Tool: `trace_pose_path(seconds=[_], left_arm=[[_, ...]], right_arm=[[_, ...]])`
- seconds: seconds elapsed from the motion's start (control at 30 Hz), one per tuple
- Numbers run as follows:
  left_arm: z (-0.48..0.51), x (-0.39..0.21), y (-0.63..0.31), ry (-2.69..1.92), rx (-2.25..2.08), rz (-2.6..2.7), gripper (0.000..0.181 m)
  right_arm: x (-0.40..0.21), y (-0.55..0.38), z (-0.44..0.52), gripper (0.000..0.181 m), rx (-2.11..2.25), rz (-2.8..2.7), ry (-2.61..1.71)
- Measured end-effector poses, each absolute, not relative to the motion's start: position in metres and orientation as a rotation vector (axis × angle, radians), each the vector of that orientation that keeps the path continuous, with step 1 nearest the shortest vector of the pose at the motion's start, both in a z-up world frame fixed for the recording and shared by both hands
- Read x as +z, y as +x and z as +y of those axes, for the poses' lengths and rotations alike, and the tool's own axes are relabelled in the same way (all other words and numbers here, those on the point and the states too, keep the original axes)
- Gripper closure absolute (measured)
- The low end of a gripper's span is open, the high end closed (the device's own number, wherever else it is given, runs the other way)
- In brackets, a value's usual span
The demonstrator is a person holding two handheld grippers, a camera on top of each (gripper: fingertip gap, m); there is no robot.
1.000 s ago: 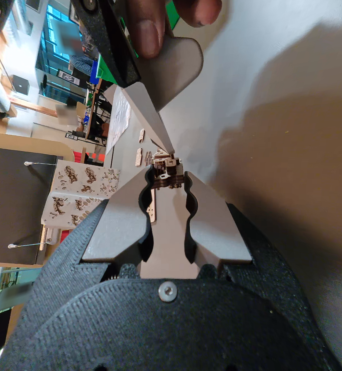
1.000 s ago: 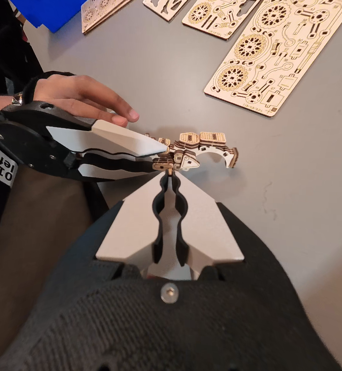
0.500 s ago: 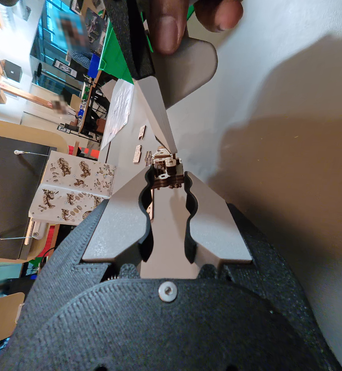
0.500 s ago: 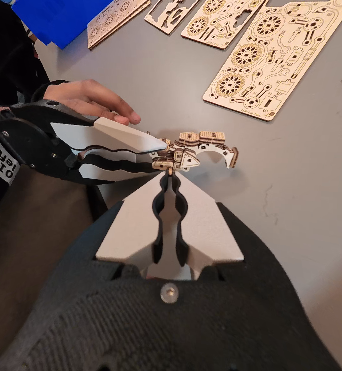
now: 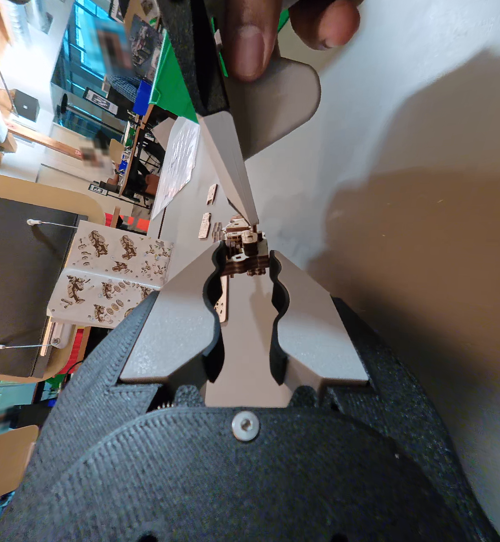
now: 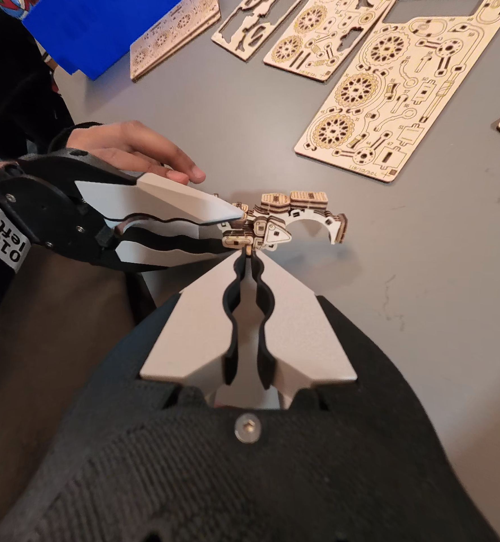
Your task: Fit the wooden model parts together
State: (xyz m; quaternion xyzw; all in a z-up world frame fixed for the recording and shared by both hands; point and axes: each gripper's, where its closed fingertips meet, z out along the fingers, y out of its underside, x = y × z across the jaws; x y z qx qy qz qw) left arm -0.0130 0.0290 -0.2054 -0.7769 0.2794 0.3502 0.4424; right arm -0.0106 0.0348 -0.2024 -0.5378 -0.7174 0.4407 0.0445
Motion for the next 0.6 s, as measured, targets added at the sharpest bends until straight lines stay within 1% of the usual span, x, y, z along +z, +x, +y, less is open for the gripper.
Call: trace_pose_path(seconds=[0.37, 0.5, 0.6], left_arm=[[0.028, -0.206, -0.016, -1.936, 0.860, 0.679, 0.153], [0.027, -0.206, -0.022, -1.949, 0.867, 0.658, 0.153], [0.027, -0.207, -0.026, -1.959, 0.852, 0.628, 0.154]], right_arm=[[-0.202, -0.014, 0.034, 0.180, 1.379, -2.152, -1.655], [-0.198, -0.016, 0.037, 0.169, 1.403, -2.118, -1.658], [-0.194, -0.018, 0.040, 0.165, 1.414, -2.095, -1.651]])
